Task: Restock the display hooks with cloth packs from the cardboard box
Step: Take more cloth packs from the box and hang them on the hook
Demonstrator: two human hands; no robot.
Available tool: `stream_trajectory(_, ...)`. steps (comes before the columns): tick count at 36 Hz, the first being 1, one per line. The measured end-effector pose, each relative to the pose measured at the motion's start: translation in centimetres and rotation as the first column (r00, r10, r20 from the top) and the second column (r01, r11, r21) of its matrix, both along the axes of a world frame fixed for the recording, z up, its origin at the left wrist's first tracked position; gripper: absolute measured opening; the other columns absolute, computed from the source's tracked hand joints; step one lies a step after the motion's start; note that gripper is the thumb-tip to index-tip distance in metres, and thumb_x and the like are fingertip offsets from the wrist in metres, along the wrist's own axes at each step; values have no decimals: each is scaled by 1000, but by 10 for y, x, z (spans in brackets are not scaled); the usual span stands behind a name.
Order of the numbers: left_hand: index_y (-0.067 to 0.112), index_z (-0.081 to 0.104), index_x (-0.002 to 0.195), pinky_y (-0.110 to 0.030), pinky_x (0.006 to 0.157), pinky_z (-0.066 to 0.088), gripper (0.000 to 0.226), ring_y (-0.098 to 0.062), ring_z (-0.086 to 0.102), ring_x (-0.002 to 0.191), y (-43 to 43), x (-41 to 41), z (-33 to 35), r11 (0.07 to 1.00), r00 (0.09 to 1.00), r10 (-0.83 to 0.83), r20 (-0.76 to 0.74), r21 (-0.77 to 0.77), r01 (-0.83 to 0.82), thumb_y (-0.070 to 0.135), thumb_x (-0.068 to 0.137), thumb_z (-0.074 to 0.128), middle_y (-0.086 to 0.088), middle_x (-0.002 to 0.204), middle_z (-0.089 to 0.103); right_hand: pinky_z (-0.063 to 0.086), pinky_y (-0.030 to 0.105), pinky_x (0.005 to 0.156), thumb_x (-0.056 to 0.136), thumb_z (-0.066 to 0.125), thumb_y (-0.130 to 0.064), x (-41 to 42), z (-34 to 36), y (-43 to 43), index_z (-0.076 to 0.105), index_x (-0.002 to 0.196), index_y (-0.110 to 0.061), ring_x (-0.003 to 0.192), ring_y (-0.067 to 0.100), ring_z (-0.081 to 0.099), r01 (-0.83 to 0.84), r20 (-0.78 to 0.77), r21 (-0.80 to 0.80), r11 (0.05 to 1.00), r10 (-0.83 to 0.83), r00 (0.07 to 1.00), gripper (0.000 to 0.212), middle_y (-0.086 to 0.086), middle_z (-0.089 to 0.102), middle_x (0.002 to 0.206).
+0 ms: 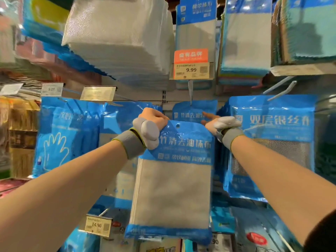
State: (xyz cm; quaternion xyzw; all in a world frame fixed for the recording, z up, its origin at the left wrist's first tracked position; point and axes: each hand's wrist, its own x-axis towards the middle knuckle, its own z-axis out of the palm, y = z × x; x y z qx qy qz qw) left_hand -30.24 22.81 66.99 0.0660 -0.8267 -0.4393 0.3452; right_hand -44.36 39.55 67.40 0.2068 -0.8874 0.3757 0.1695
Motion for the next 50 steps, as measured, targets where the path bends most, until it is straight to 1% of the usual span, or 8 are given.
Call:
stream_trajectory(5,14,72,97,-33,89,52,19,-27,62,100,-1,0,-3,1000,999,19,-29,-17,-19,11,88,56,-8,100,67,34,23,77,93,49,-26,6,-4,4,45,67,-32,86,18,42,69,-71,-306,949,-95,993,27,1,49,92)
stream_trajectory(10,13,72,99,-23,75,42,20,-17,55,86,-2,1,-5,998,995,64,-80,-22,-66,10,89,55,-3,92,63,49,33,74,94,51,-27,34,-1,8,57,54,-25,69,23,63,-166,-211,-729,664,12,977,41,-4,64,57)
stream_trajectory(12,13,71,99,-21,69,41,19,-16,54,77,-2,3,-3,996,990,77,-116,-24,-80,11,89,55,-5,91,62,49,29,76,95,51,-34,50,2,10,65,63,-18,68,13,64,-258,-195,-629,733,172,966,39,-7,67,57)
stream_trajectory(15,13,71,99,-25,73,46,18,-18,55,80,2,6,1,998,987,61,-150,-24,-65,12,90,55,-5,92,62,43,32,100,86,61,-46,64,2,12,69,97,-15,106,17,60,-234,-127,-257,938,207,970,33,3,68,105)
stream_trajectory(19,18,71,90,-39,92,52,14,-29,64,96,10,6,11,1000,979,20,-205,9,-19,12,86,59,-9,95,68,31,33,111,78,70,-48,70,2,11,39,140,-9,135,22,39,-228,-98,-172,958,213,972,80,5,40,146)
stream_trajectory(24,20,66,92,-42,88,54,8,-32,65,96,14,7,18,998,970,-10,-243,63,26,16,89,60,-9,112,66,46,40,101,70,80,-39,72,14,7,50,131,-5,113,22,57,-222,-94,-389,894,200,975,75,4,59,123)
stream_trajectory(33,15,25,138,-45,101,44,72,-31,53,115,2,0,19,978,955,68,-287,209,-7,23,82,69,-14,130,47,53,35,87,73,79,-33,71,44,9,62,74,-25,83,16,65,-269,-217,-530,804,178,960,18,-12,64,74)
stream_trajectory(50,21,24,134,-25,83,56,55,-22,58,110,1,-1,12,964,851,-215,-480,38,265,-2,91,50,-5,133,44,51,34,86,70,79,-39,63,74,0,64,111,-18,89,20,62,-170,-177,-554,815,84,981,48,-1,66,97)
